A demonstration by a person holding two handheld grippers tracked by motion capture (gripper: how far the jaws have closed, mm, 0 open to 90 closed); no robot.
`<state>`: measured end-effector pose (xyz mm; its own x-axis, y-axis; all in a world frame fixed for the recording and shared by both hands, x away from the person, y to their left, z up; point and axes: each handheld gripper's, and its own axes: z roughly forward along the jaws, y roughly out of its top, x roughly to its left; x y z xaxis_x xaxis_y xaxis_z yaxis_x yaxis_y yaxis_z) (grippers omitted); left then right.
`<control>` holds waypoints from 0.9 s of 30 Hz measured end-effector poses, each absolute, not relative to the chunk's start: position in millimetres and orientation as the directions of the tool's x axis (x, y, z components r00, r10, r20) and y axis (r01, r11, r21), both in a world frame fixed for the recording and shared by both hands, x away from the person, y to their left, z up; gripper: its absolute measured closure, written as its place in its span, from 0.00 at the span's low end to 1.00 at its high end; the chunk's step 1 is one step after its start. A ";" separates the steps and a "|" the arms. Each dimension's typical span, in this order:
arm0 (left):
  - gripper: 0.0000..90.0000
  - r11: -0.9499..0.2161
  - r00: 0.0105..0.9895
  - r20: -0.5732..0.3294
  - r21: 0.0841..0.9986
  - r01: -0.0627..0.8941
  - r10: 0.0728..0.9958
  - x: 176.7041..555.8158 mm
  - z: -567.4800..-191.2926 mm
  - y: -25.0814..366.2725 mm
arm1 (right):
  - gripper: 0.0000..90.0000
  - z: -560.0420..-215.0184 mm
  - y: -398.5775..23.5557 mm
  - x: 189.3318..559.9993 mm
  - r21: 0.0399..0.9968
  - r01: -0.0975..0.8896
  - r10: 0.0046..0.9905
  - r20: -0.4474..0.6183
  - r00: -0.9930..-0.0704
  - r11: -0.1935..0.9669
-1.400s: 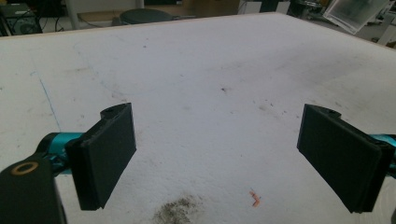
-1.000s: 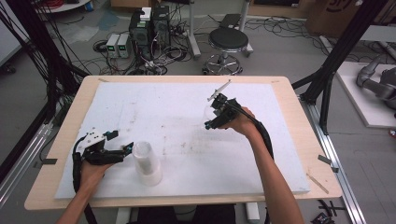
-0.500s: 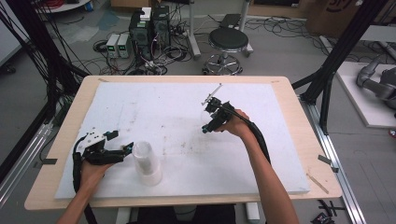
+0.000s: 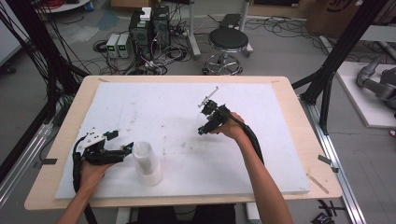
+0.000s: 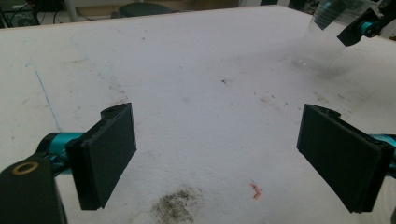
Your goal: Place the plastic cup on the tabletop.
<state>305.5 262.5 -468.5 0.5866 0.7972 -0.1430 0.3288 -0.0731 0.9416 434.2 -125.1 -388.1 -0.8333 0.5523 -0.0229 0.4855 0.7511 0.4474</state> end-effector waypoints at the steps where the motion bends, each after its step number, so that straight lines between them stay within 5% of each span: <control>1: 0.13 -0.074 0.586 -0.143 0.941 0.329 0.797 305.6 -468.5 262.5 | 0.39 -388.1 -124.6 434.1 0.447 0.483 0.550 -0.024 -0.835 0.753; 27: 0.13 -0.073 0.587 -0.143 0.942 0.328 0.797 305.6 -468.6 262.5 | 0.31 -395.4 -116.9 438.2 0.444 0.447 0.530 -0.078 -0.844 0.777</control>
